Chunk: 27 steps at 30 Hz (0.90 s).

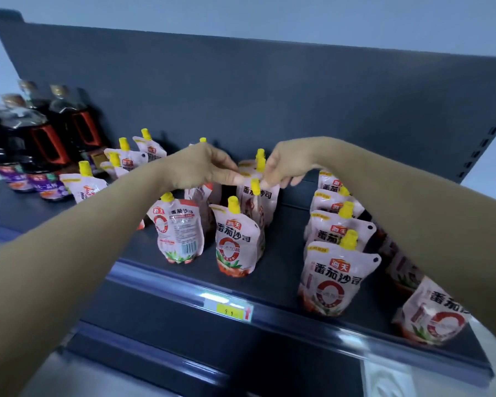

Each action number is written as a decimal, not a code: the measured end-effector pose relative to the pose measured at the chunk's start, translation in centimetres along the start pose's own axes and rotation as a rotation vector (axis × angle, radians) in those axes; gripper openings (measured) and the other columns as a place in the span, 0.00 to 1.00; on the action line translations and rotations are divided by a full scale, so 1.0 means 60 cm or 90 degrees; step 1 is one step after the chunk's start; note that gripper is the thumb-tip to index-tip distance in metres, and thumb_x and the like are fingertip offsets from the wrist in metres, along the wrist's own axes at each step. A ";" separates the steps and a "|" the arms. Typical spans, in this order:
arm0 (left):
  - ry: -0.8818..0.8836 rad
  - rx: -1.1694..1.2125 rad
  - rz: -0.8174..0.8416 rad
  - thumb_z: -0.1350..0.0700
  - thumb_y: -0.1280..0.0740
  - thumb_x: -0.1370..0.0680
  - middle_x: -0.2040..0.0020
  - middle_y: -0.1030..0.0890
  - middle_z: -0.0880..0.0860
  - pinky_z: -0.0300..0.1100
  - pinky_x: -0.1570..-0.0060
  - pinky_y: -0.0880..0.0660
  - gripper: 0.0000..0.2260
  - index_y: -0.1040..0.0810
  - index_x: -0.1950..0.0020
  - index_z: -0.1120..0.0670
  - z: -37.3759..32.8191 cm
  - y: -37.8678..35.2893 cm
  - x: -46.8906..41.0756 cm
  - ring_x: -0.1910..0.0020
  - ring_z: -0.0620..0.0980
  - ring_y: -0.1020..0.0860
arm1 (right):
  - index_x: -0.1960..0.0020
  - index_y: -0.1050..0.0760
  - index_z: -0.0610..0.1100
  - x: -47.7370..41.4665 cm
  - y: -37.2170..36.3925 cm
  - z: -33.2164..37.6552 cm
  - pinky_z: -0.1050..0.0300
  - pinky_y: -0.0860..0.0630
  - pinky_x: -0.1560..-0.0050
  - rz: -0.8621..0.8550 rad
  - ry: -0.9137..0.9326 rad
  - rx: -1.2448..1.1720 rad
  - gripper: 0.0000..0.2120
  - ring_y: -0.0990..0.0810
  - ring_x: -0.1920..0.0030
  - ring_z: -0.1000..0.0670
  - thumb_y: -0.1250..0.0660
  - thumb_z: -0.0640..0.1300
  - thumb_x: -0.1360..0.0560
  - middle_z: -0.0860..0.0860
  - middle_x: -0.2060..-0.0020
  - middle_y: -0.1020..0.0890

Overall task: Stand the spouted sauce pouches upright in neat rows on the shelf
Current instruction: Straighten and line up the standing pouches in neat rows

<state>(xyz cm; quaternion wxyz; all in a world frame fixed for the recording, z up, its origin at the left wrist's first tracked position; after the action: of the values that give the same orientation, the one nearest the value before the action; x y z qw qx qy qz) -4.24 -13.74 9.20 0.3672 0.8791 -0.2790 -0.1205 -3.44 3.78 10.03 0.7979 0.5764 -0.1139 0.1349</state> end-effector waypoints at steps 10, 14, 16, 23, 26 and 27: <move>-0.077 -0.116 0.218 0.61 0.26 0.31 0.53 0.16 0.56 0.48 0.43 0.25 0.07 0.18 0.53 0.59 0.076 -0.052 -0.031 0.54 0.50 0.20 | 0.48 0.23 0.34 -0.040 -0.077 0.016 0.52 0.18 0.52 0.000 -0.154 -0.020 0.15 0.15 0.55 0.46 0.30 0.46 0.27 0.42 0.53 0.17; -0.098 -0.152 0.235 0.60 0.28 0.28 0.67 0.21 0.51 0.34 0.64 0.27 0.05 0.18 0.55 0.61 0.078 -0.065 -0.038 0.65 0.47 0.26 | 0.63 0.31 0.42 -0.036 -0.068 0.009 0.59 0.29 0.69 -0.042 -0.167 0.070 0.10 0.24 0.68 0.49 0.31 0.42 0.27 0.47 0.66 0.25; -0.100 -0.150 0.243 0.60 0.28 0.28 0.75 0.25 0.42 0.28 0.72 0.31 0.03 0.20 0.62 0.55 0.076 -0.065 -0.038 0.71 0.43 0.28 | 0.60 0.30 0.42 -0.034 -0.066 0.009 0.59 0.32 0.68 -0.053 -0.158 0.108 0.08 0.28 0.65 0.48 0.31 0.42 0.27 0.49 0.66 0.28; -0.113 -0.140 0.283 0.58 0.30 0.26 0.65 0.22 0.52 0.32 0.66 0.23 0.08 0.19 0.58 0.63 0.073 -0.076 -0.037 0.65 0.50 0.20 | 0.50 0.25 0.41 -0.038 -0.064 0.010 0.55 0.25 0.55 -0.035 -0.144 0.076 0.10 0.24 0.57 0.45 0.30 0.45 0.27 0.49 0.59 0.24; -0.109 -0.134 0.294 0.57 0.30 0.26 0.60 0.20 0.54 0.33 0.64 0.23 0.09 0.18 0.54 0.63 0.070 -0.083 -0.034 0.62 0.52 0.18 | 0.53 0.25 0.41 -0.041 -0.065 0.009 0.56 0.26 0.58 -0.036 -0.132 0.062 0.08 0.25 0.58 0.46 0.30 0.45 0.27 0.49 0.62 0.25; -0.107 -0.131 0.297 0.57 0.30 0.25 0.59 0.20 0.55 0.32 0.65 0.23 0.09 0.19 0.53 0.64 0.068 -0.085 -0.033 0.64 0.49 0.19 | 0.54 0.26 0.42 -0.041 -0.065 0.009 0.58 0.27 0.61 -0.031 -0.129 0.054 0.07 0.25 0.59 0.47 0.30 0.44 0.27 0.50 0.64 0.26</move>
<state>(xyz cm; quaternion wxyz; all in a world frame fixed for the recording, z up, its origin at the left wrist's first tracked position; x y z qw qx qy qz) -5.49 -12.04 2.72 0.4481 0.7360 -0.4897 -0.1335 -4.42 1.90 5.87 0.7600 0.6232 -0.1740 0.0617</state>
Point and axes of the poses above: each hand's wrist, its own x-axis away from the middle knuckle, its own y-axis out of the back of the hand, z = x × y, the point moved 4 cm from there along -x, towards the middle knuckle
